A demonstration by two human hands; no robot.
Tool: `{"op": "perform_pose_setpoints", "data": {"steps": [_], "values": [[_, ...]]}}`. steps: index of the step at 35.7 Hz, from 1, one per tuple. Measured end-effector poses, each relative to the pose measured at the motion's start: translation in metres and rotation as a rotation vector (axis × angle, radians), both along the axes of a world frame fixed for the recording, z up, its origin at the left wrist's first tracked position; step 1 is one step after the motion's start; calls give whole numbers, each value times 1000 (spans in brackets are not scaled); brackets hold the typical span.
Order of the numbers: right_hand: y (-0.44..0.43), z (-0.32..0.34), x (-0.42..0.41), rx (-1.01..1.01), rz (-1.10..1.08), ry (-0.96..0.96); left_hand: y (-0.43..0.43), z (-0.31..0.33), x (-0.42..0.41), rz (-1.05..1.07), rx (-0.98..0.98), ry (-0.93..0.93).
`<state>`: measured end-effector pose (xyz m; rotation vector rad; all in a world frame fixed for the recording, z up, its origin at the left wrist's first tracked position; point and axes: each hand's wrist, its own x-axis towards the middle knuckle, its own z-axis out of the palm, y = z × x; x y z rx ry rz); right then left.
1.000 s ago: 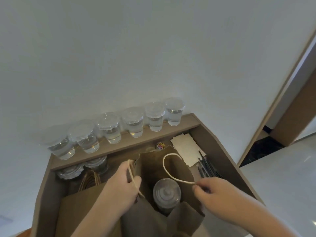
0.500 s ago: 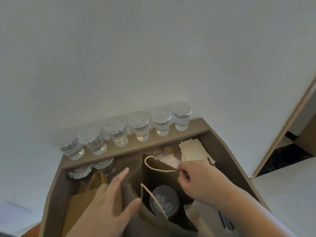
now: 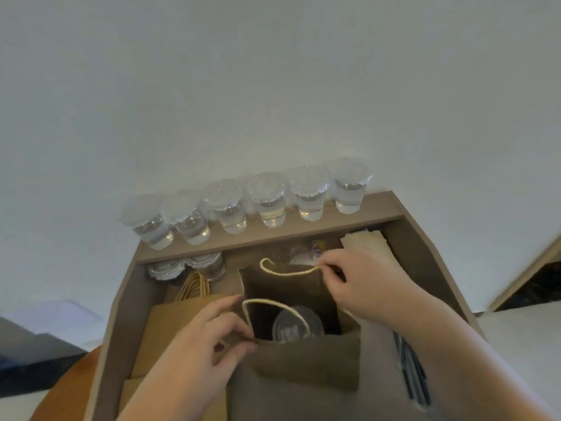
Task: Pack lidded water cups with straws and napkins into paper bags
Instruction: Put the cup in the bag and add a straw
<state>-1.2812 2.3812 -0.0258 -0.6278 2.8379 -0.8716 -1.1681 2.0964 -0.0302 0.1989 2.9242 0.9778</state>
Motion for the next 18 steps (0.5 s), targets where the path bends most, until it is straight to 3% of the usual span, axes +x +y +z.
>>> {"op": "perform_pose_setpoints", "data": {"steps": [10, 18], "values": [[16, -32, 9, -463, -92, -168, -5, 10, 40, 94, -162, -74], [14, -79, 12, -588, -293, -398, -1, 7, 40, 223, -18, -86]]}}
